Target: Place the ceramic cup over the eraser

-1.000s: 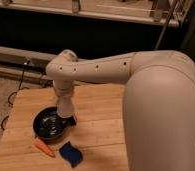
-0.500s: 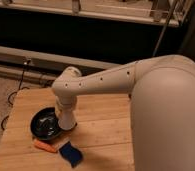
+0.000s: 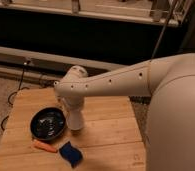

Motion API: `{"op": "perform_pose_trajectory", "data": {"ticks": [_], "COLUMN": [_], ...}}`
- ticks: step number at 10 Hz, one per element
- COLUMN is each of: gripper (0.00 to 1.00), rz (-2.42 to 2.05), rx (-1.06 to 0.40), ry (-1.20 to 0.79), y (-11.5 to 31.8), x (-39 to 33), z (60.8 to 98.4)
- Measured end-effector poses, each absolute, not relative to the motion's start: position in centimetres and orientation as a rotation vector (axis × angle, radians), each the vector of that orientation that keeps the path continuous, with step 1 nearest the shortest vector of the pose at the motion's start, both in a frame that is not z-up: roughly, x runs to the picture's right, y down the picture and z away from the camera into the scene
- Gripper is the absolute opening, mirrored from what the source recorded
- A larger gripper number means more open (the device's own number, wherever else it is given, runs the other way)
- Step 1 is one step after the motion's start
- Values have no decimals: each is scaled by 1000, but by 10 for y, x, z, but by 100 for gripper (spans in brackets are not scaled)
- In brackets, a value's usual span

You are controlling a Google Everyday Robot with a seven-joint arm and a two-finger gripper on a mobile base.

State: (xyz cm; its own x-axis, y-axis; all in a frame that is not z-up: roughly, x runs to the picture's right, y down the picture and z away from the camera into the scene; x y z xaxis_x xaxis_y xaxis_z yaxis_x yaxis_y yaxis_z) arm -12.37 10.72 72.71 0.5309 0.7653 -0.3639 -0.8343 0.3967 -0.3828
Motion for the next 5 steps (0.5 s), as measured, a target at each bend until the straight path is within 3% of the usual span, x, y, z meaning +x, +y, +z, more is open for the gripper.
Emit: {"op": "perform_pose_trajectory", "data": {"ticks": [5], "gripper": [0], "rz": [1015], "rx": [-590], "ry": [108], "y": [116], "x": [-152], "z": [736]}}
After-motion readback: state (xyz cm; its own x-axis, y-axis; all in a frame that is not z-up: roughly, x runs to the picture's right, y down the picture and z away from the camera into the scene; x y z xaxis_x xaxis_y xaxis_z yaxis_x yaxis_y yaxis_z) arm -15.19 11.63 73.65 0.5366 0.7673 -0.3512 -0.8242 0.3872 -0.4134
